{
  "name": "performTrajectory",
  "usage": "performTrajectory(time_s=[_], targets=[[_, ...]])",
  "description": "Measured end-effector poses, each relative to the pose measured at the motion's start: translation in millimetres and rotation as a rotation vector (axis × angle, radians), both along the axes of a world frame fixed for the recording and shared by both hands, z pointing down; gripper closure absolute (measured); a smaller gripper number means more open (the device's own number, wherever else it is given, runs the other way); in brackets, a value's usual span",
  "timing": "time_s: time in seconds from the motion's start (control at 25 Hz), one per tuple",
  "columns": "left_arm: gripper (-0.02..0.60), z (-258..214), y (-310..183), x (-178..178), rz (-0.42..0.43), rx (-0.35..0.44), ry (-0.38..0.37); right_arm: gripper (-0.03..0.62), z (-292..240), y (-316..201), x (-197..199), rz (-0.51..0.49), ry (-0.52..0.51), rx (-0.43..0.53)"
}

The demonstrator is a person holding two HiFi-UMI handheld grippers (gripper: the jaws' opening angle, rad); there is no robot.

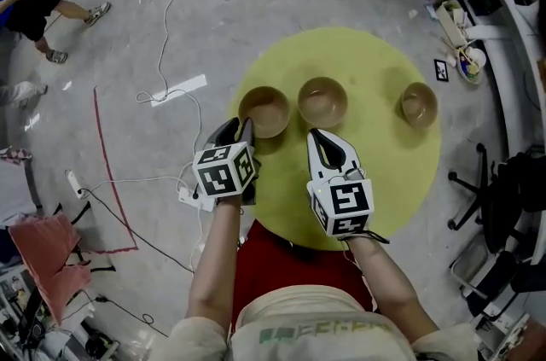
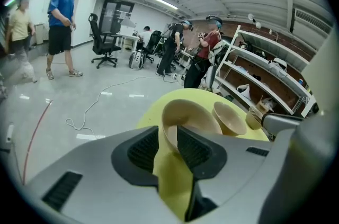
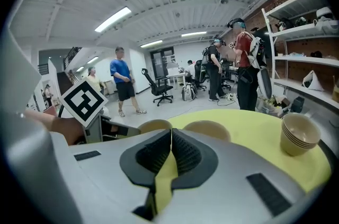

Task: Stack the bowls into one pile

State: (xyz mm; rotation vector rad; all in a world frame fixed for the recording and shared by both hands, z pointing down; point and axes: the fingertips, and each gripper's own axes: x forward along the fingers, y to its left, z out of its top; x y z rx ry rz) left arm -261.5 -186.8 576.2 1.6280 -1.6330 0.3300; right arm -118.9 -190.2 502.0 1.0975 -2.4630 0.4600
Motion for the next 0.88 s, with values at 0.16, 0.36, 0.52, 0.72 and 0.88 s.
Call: performTrajectory(time_s=[0.16,0.36,0.52,0.72,0.88], targets=[[0.480,4.4,-3.8,-1.6,-0.021,-0.010,0.020,0.557,7.9,-3.7,-2.7,-0.011,0.006,-0.015],[0.480,8.7,-4.7,-3.5,-0.048,-0.034,0.023,0.557,11.3,-4.4,-5.7,-0.019,0.011,-0.028],[0.484,12.4,-5.9,-6.1,-0.074,-0.043,0.034,0.557,14.0,-4.3,-7.9,-0.017,0.015,-0.038],[0.519,13.1,-7.2,-8.0,-0.107,-0.050,0.051,0.557,13.3,-4.1,-5.8,-0.007,0.016,-0.040],[0.536,12.7,-5.4,-7.1,-0.118,-0.053,0.068,0.557,11.6,-0.7,-2.0,0.003,0.018,-0.036]])
